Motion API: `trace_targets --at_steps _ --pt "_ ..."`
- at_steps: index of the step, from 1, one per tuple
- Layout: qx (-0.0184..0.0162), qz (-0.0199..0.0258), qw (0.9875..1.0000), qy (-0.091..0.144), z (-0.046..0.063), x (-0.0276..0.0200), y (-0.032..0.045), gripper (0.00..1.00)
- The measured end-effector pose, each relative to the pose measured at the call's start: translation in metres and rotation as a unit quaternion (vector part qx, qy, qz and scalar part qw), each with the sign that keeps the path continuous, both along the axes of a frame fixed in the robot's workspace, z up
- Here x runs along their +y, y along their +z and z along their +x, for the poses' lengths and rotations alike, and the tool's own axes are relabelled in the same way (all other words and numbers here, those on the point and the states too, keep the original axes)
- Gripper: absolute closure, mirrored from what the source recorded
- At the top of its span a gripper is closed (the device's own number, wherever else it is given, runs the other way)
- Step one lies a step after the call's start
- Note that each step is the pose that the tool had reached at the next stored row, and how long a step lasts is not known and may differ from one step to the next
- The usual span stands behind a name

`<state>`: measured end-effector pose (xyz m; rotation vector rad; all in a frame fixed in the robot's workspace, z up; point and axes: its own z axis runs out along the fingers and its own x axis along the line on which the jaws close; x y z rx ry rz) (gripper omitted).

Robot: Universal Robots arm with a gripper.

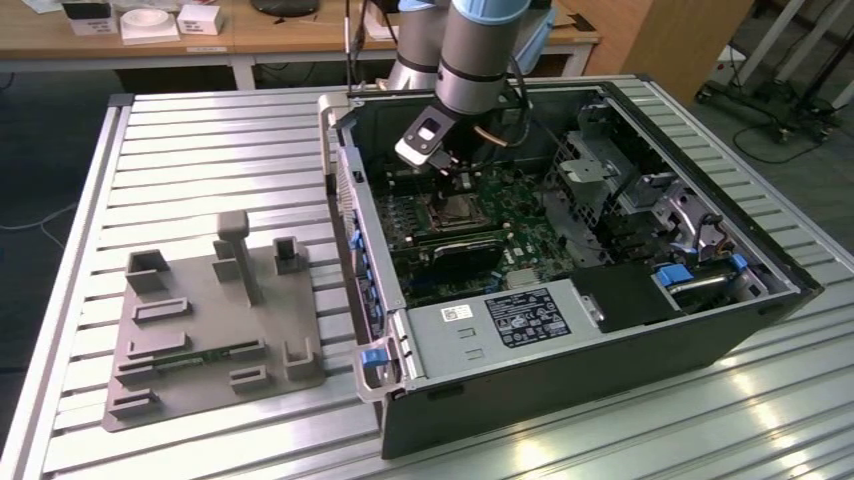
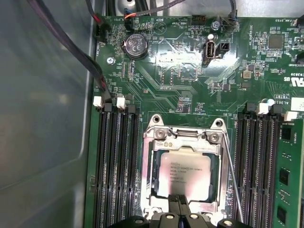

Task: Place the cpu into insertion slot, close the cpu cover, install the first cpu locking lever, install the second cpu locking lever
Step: 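Close the cpu cover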

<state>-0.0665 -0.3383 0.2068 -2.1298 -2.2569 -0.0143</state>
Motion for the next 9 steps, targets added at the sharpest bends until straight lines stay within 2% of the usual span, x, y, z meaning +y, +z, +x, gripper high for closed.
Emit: trace_targets --at_steps 4,9 --pt "0.0000 0.0000 1.0000 0.000 0.002 0.0000 0.0004 0.90" --pt "0.0000 0.0000 1.0000 0.000 0.013 0.0000 0.0004 0.90"
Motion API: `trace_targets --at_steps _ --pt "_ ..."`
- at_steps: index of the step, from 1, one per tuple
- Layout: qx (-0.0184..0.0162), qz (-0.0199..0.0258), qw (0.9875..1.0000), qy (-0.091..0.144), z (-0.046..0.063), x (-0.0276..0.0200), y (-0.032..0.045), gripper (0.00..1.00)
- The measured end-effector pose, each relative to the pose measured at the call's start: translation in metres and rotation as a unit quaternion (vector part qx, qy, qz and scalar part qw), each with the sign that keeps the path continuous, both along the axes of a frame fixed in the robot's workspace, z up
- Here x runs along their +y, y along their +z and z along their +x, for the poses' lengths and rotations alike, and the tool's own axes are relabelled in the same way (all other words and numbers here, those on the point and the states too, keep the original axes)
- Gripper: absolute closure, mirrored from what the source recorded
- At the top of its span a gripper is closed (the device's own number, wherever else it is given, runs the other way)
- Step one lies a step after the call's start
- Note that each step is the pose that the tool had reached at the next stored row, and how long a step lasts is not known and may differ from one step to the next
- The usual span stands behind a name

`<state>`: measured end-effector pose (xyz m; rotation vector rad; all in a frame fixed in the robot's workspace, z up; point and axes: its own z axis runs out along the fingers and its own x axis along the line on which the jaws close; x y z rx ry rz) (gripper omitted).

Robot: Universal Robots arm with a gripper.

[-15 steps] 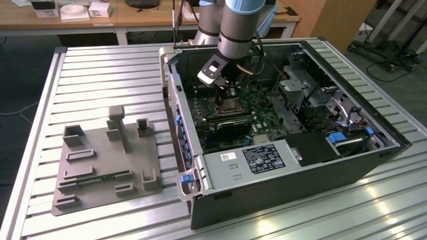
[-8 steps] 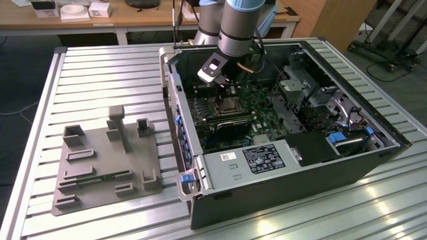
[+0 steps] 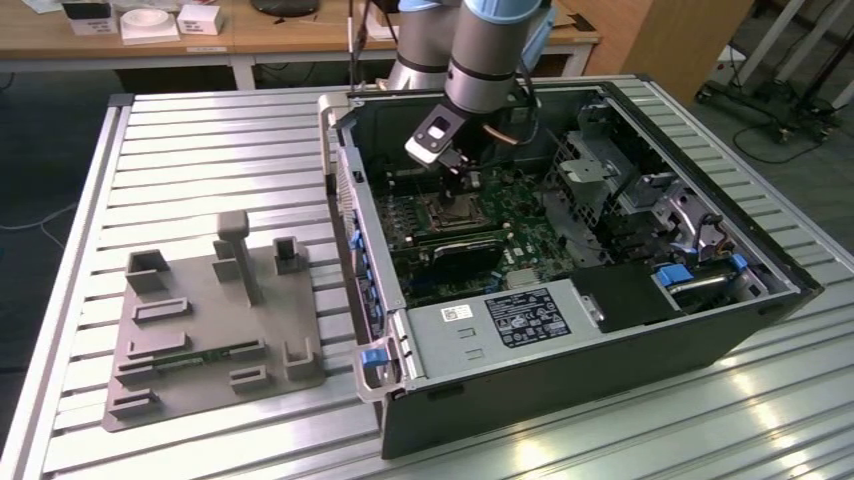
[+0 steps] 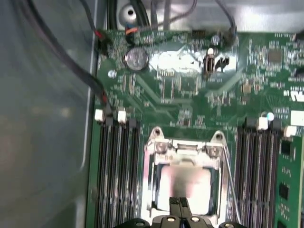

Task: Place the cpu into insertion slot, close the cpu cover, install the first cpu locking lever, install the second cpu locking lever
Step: 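Close the cpu cover, then install the first cpu locking lever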

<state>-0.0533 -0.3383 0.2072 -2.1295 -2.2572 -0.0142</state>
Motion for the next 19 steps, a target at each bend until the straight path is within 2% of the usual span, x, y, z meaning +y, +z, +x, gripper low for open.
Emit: trace_targets --at_steps 4,19 --pt "0.0000 0.0000 1.0000 0.000 0.0060 -0.0001 0.0000 0.90" --pt "0.0001 -0.0002 1.0000 0.000 0.0077 0.0000 0.0008 0.90"
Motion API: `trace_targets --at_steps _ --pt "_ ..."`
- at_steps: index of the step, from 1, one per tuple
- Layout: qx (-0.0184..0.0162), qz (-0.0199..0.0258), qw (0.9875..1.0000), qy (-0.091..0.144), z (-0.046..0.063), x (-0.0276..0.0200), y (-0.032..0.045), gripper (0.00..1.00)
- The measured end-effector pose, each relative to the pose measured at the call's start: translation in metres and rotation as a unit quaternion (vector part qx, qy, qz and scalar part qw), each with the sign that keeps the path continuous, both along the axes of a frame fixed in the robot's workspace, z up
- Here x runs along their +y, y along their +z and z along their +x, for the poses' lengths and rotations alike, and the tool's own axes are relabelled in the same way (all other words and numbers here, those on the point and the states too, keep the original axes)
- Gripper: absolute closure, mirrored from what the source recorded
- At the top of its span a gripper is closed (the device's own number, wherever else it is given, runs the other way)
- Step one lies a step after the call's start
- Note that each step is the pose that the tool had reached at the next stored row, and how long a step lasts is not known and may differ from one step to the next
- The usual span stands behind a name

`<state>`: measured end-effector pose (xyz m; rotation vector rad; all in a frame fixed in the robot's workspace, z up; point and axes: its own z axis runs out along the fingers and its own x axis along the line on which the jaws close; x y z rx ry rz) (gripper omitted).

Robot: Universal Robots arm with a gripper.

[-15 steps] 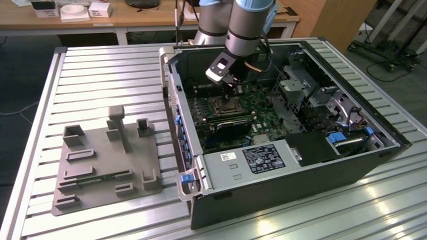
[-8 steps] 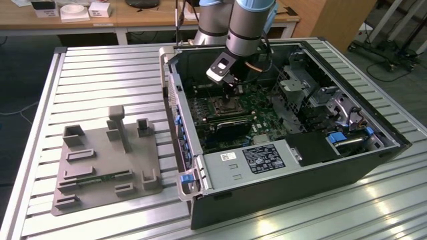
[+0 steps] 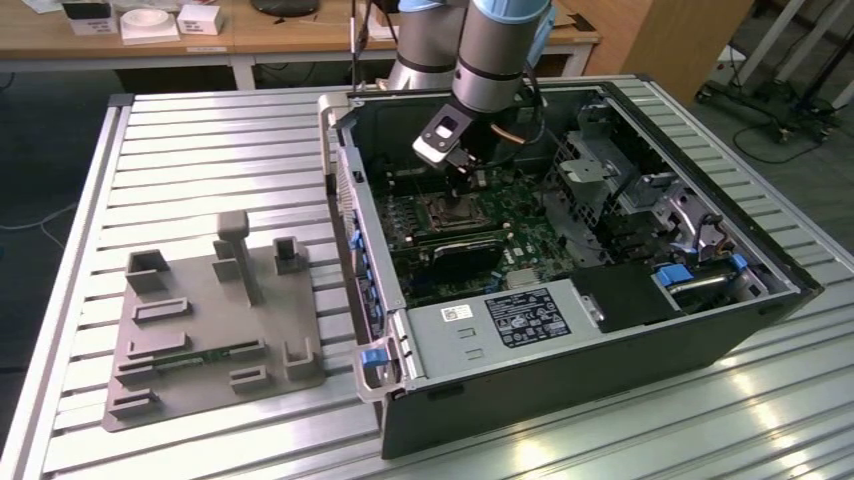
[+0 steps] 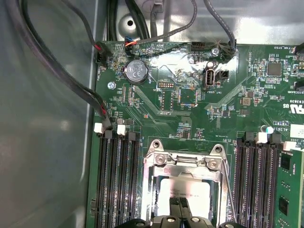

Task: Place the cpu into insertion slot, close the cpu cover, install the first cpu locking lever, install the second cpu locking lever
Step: 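Install the first cpu locking lever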

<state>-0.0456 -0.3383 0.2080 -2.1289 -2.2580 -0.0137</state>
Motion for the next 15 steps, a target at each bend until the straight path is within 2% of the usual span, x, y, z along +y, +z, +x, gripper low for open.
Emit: trace_targets --at_steps 8,11,15 --pt "-0.0001 0.0002 1.0000 0.000 0.000 0.0000 0.0184 0.90" --pt "-0.0001 0.0002 1.0000 0.007 0.000 0.0000 0.0195 0.90" --pt "-0.0001 0.0002 0.9995 0.031 0.000 0.0000 0.0195 0.90"
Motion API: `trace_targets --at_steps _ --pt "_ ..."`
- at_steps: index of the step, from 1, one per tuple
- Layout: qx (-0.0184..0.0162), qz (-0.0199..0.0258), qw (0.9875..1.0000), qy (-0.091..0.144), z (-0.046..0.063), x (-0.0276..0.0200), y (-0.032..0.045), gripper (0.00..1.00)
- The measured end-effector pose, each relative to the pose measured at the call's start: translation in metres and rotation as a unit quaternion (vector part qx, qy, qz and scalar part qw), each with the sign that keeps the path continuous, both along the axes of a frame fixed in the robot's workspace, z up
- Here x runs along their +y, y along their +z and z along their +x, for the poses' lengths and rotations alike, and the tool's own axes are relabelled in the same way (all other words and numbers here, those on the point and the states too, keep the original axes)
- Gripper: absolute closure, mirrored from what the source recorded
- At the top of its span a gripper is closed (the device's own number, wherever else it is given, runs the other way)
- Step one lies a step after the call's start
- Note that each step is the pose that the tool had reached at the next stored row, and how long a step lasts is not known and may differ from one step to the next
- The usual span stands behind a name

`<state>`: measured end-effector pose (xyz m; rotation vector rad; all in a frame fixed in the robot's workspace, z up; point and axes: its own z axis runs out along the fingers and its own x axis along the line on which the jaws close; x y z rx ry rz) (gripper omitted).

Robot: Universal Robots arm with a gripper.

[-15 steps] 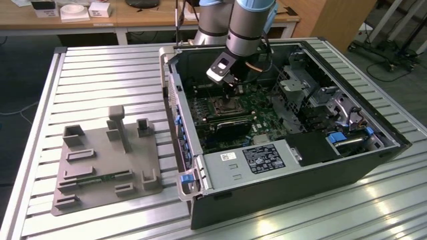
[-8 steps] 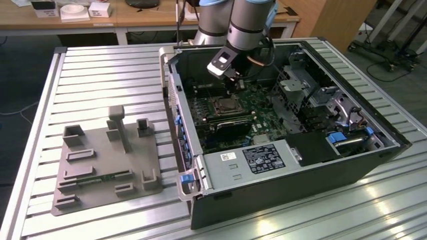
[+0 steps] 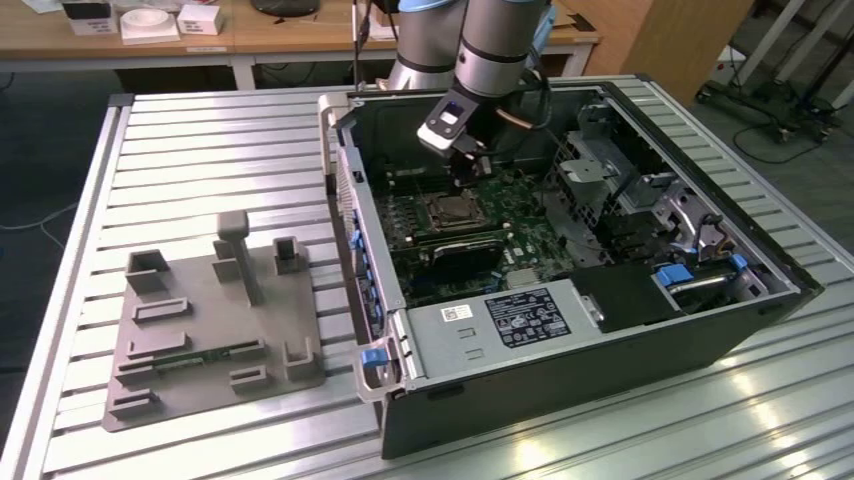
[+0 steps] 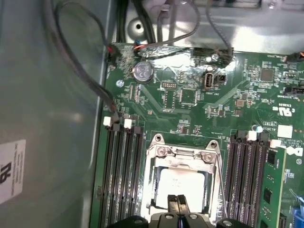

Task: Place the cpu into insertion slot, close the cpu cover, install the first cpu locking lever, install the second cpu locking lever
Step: 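Install the first cpu locking lever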

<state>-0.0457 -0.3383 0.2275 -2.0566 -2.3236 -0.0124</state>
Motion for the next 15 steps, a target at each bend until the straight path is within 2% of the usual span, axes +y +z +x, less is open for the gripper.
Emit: trace_targets --at_steps 4,10,15 --pt "0.0000 0.0000 0.9998 0.021 0.0000 0.0000 0.0000 0.90" --pt "0.0000 0.0000 0.9997 0.024 -0.0001 0.0000 0.0064 0.90" --pt "0.0000 0.0011 0.9995 0.031 -0.0002 0.0000 0.0071 0.90"
